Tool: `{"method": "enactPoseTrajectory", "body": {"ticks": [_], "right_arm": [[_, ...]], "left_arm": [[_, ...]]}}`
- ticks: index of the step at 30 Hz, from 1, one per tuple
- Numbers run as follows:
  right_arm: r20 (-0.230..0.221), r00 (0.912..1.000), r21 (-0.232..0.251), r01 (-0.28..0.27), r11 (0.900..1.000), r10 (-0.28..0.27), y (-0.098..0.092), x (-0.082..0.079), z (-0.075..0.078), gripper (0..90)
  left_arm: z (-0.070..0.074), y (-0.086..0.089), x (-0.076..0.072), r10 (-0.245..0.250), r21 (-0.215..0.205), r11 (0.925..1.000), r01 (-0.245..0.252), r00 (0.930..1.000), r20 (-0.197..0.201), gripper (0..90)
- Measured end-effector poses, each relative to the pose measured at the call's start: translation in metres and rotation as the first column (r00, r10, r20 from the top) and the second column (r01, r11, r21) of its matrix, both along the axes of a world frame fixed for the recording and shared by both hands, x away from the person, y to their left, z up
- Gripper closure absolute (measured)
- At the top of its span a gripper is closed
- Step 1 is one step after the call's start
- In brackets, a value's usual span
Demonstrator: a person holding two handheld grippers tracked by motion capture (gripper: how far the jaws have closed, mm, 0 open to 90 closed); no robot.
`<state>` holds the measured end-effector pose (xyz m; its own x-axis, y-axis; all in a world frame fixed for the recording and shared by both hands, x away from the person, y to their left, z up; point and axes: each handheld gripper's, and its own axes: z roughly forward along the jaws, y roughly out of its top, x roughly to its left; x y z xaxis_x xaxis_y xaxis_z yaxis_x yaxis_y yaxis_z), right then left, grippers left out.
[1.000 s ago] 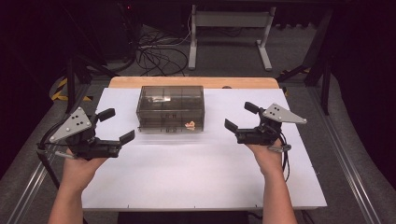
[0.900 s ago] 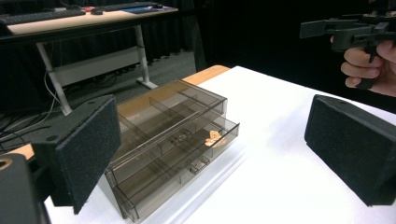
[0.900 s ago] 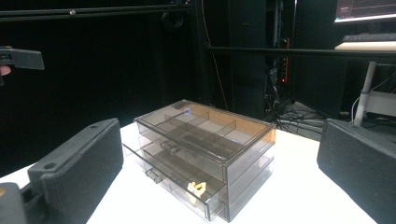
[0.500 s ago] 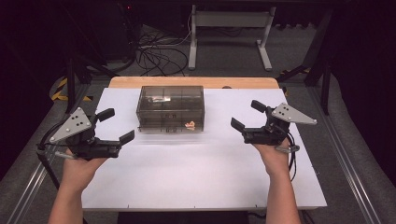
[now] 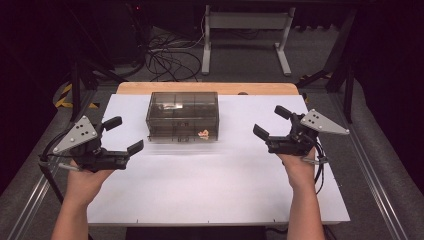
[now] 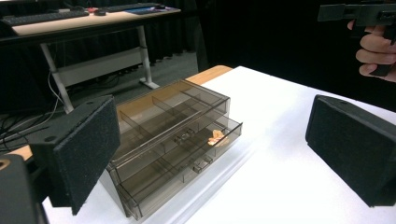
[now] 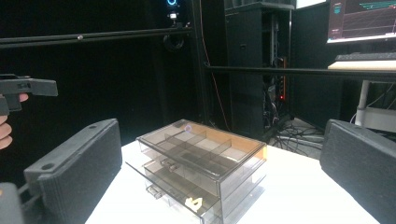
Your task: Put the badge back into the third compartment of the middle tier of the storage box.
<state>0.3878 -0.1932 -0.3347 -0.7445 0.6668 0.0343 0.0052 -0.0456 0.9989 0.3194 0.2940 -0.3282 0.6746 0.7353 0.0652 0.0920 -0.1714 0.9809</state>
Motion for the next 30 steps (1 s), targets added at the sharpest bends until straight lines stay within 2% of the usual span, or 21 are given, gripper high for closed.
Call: {"method": "enactPoseTrajectory", "body": {"ticks": [20, 30], "right_arm": [[0.03, 0.9995, 0.037, -0.004, 0.999, 0.003, -0.019, -0.005, 0.005, 0.0], [0.029, 0.9996, 0.005, 0.003, 1.0, -0.004, -0.015, -0.005, 0.005, 0.0]], "left_arm": [[-0.001, 0.006, -0.001, -0.011, -0.013, 0.9999, 0.011, 0.9999, 0.006, 2.4], [-0.001, 0.005, -0.001, -0.008, -0.007, 0.9999, 0.008, 0.9999, 0.01, 2.3]]}}
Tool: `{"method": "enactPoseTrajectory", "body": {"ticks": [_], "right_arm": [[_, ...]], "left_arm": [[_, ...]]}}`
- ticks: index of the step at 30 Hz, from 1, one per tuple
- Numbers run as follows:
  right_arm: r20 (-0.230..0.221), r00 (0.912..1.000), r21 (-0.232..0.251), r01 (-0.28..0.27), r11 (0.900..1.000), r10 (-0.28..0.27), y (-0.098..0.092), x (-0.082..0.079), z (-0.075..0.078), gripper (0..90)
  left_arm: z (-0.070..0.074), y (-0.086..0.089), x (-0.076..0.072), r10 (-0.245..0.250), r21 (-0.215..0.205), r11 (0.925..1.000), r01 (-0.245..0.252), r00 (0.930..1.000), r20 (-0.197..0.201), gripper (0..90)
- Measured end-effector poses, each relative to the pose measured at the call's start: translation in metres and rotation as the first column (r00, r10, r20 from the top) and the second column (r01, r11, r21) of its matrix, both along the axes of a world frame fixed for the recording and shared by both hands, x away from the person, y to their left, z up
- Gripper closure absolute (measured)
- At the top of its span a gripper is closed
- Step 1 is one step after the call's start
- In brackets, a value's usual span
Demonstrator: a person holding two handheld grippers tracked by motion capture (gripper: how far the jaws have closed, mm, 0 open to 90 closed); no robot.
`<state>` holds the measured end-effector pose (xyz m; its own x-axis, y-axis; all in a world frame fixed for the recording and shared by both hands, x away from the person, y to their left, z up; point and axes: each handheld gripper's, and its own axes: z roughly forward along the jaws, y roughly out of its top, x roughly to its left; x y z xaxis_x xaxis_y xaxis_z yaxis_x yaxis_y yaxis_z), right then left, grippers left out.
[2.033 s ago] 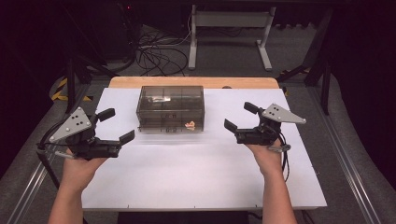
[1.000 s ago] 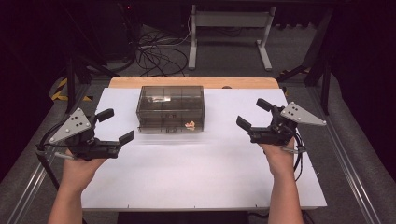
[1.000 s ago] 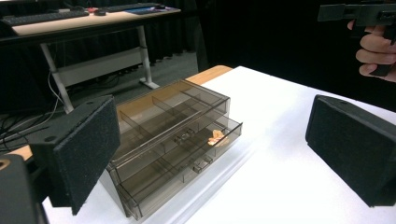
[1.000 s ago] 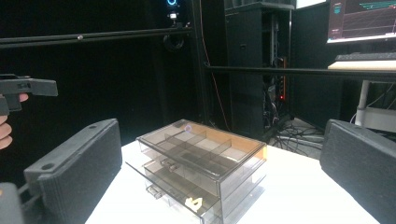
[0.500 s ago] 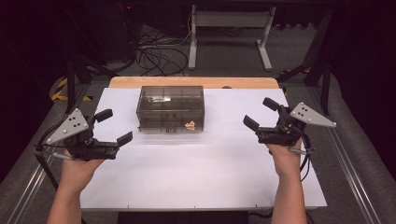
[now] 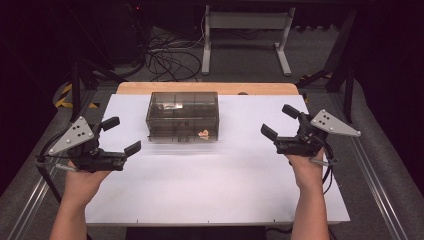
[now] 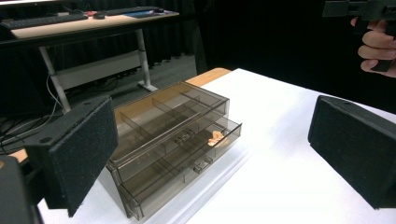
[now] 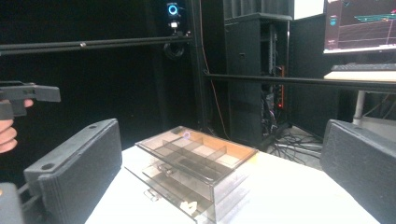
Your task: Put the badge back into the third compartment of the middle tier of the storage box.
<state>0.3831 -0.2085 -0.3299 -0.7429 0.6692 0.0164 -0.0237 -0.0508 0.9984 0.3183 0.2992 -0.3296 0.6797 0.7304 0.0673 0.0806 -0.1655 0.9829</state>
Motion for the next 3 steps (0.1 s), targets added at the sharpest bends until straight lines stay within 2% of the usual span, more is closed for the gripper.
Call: {"method": "enactPoseTrajectory", "body": {"ticks": [3], "right_arm": [[-0.007, 0.9997, -0.023, 0.025, 0.999, -0.025, 0.0007, 0.0012, -0.0013, 0.0]], "left_arm": [[-0.0006, 0.0, 0.0001, 0.001, 0.002, 1.0, -0.001, 1.0, 0.004, 2.3]]}}
